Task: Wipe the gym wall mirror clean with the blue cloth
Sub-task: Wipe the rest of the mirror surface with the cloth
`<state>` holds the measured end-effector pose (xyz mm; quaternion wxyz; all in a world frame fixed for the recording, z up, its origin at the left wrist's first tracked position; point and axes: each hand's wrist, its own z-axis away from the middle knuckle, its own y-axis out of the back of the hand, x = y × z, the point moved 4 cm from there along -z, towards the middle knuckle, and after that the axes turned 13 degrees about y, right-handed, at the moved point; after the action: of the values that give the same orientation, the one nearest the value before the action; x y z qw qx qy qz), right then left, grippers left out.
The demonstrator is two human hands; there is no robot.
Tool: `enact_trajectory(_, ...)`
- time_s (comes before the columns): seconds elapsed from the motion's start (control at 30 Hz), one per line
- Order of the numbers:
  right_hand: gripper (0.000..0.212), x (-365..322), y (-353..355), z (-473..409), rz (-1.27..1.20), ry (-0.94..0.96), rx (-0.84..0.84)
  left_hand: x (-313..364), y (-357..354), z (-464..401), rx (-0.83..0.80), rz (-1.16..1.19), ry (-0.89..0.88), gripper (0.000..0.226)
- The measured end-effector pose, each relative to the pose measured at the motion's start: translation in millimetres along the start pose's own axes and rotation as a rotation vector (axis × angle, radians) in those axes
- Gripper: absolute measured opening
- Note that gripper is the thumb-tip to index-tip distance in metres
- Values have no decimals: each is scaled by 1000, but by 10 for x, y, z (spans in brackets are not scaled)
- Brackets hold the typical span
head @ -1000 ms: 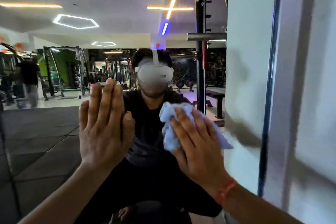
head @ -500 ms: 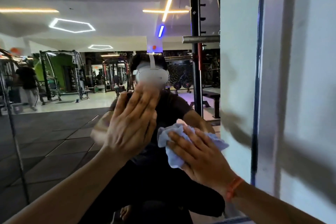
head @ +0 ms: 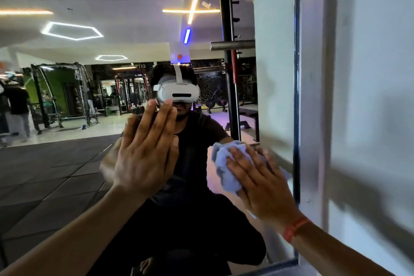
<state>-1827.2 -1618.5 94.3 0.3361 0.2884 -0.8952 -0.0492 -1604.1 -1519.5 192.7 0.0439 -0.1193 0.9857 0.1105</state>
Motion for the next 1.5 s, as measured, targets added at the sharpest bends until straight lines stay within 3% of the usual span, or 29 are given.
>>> enact_trajectory(0.17,63,520,233,-886,28,-563,186,22,5,13,7,28,-1,60)
enact_trajectory(0.23,61,269,179,-1105,-48,-420,219,24,18,2,11,31,-10,60)
enact_trajectory(0.3,60,-83,51,-921,-50,-95,126,29,32,-1,0,36,-19,60)
enact_trajectory(0.37,60,-45,26,-553,-14,30,57,23,57,-8,-15,59,-9,60)
enact_trajectory(0.43,57,404,102,-414,-12,-119,119,28,86,-25,-30,76,25,60)
enact_trajectory(0.57,61,1177,383,-1142,-132,-757,408,109,181,-321,-59,98,57,63)
enact_trajectory(0.6,63,1133,410,-1350,-164,-821,446,138,193,-458,-57,100,54,63)
enact_trajectory(0.63,64,1031,421,-1518,-170,-766,437,160,209,-624,-40,101,44,62)
enact_trajectory(0.7,61,786,432,-1594,-164,-391,316,175,237,-975,12,115,8,61)
enact_trajectory(0.77,58,1018,484,-1514,-109,-103,216,151,264,-1337,29,92,-54,60)
enact_trajectory(0.83,58,1561,622,-1733,-23,-213,232,71,332,-1733,31,37,-101,61)
enact_trajectory(0.93,58,2029,852,-2438,-140,-729,474,-63,479,-2280,75,7,-51,63)
enact_trajectory(0.97,57,1922,879,-2665,-182,-766,528,-98,523,-2417,91,16,-21,62)
enact_trajectory(1.0,56,1745,872,-2836,-189,-686,537,-123,540,-2503,102,24,-8,61)
enact_trajectory(1.1,53,1246,789,-2798,-74,-44,313,-168,527,-2552,150,28,-58,58)
enact_trajectory(1.13,53,1357,808,-2694,-33,77,269,-187,528,-2538,156,36,-62,57)
enact_trajectory(1.2,52,1806,876,-2553,61,-22,233,-196,511,-2536,145,48,-58,57)
enact_trajectory(1.27,56,2210,1023,-2510,67,-382,327,-184,491,-2527,127,47,-51,58)
enact_trajectory(1.33,57,2141,986,-2665,-54,-689,477,-191,479,-2531,138,52,-54,57)
enact_trajectory(1.37,56,1948,930,-2774,-127,-703,493,-194,474,-2521,138,54,-55,57)
enact_trajectory(1.4,56,1729,869,-2867,-174,-589,472,-201,471,-2517,138,58,-53,56)
enact_trajectory(1.5,55,1382,765,-2788,-67,43,267,-214,477,-2508,146,68,-55,56)
